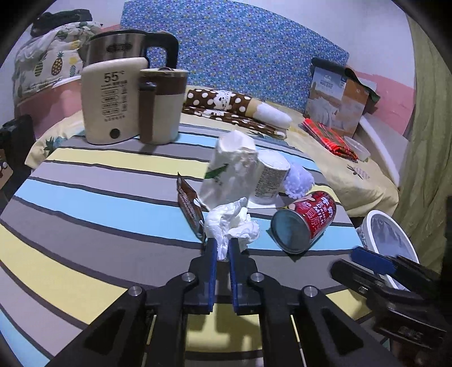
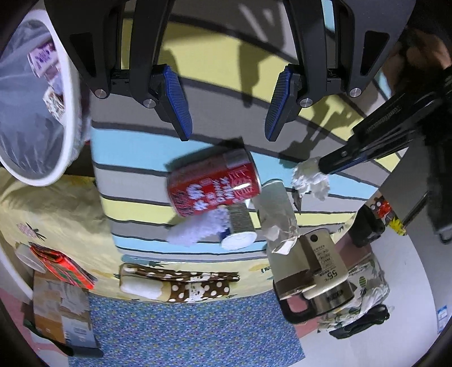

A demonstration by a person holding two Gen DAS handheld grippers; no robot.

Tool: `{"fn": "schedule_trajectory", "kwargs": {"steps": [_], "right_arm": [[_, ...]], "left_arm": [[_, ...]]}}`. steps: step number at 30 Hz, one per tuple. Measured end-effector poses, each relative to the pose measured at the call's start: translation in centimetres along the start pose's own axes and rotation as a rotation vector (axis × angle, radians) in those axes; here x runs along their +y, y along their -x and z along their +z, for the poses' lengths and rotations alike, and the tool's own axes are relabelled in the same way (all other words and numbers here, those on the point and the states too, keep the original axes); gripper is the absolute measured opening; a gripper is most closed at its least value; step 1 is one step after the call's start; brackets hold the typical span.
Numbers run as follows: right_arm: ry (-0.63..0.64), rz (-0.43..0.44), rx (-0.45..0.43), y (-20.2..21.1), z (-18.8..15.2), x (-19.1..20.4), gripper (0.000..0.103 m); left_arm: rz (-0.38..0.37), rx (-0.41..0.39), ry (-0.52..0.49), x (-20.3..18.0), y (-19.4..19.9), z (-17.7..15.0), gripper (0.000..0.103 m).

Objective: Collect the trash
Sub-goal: 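Grasp the red cartoon can with the right tool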

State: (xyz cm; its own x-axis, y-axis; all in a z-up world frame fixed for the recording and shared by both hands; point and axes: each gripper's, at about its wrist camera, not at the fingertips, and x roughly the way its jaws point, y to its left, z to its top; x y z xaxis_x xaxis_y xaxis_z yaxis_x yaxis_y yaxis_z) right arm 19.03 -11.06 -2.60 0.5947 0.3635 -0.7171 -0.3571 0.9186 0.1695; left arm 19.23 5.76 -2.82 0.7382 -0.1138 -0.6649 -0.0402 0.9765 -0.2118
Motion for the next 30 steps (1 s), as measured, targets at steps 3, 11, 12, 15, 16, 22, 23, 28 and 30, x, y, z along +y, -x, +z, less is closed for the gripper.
{"fn": "schedule_trajectory", "kwargs": {"steps": [3,11,12,15,16,22,23,28,30], "right_arm": [[-0.011,-0.008,0.012,-1.2,0.3,0.2,0.055],[-0.032,-0.036,0.012,-1.7,0.5,-0.8,0.056],[-0.041,-0.043,0.012,-1.5,0.4,-1.2,0.056],[-0.064,-0.077,0.009,-0.7,0.0,-2.7,0.056],[-0.077,-0.089,0.008,-0.4,-0.2,-3.3,0.056],[-0.157,-0.126,-0.015,1.6,-0.9,-5.6,0.056],[-0.158,-0.104,-0.028,2.0,-0.8,-5.3,0.056],[-0.125,-0.053,-0.067,1.7,-0.2,-2.9,0.069],[-0.120,-0.051,-0.068,1.0,0.1,-2.1,0.069]], "left_arm": [[0.002,-0.005,0.007,0.7,0.3,0.0,0.008],[-0.010,0.002,0.009,1.2,0.1,-0.2,0.008],[-0.011,0.004,0.010,1.3,0.0,-0.2,0.008],[-0.017,0.008,0.011,1.3,-0.3,-0.2,0.008],[-0.019,0.009,0.012,1.2,-0.4,-0.3,0.008],[-0.038,0.012,0.007,0.9,-0.5,-0.5,0.008],[-0.040,0.011,0.007,0.8,-0.4,-0.5,0.008],[-0.041,0.008,0.008,1.0,-0.3,-0.4,0.008],[-0.039,0.006,0.008,1.1,-0.2,-0.4,0.008]]}}
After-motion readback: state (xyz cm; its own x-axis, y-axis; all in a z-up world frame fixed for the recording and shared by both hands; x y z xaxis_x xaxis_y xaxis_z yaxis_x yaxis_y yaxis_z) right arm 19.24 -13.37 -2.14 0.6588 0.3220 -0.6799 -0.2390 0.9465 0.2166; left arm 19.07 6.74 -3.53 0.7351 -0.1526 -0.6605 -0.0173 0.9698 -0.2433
